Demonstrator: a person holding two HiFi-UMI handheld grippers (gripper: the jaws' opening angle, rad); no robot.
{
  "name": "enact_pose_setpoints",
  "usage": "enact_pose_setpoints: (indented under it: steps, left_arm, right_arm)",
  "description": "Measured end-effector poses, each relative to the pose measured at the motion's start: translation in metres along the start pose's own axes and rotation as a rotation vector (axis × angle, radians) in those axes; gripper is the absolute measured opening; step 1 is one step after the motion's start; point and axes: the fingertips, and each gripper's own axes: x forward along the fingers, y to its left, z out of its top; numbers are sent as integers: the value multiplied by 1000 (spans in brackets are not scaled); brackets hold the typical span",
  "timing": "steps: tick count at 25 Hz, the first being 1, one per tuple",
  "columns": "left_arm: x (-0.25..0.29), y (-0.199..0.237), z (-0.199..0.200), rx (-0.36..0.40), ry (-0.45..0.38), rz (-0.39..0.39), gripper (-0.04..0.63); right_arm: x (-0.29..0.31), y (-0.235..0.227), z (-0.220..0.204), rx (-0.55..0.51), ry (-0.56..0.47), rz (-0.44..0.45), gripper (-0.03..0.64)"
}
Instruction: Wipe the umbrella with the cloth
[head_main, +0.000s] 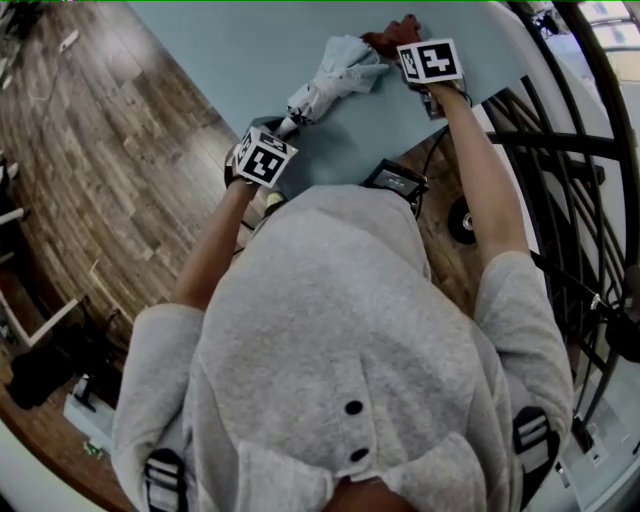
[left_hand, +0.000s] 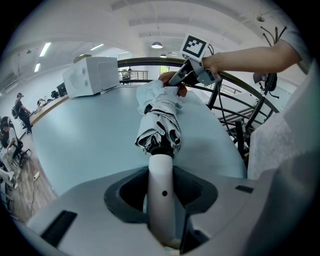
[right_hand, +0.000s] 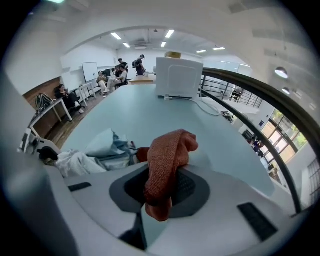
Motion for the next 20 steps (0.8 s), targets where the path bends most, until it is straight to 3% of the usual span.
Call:
enact_pose_setpoints:
  steps: [4, 11, 20]
  left_arm:
    - [0, -1, 1, 2, 2, 2, 156]
    - [0, 0, 0, 1, 5, 1, 156]
    - [2, -1, 2, 4, 8, 4, 156]
  right_arm:
    - [-9, 42, -18, -45, -59, 75, 72]
    - [-20, 89, -24, -42, -152, 108, 72]
    - [-25, 178, -29, -166, -166, 282, 72]
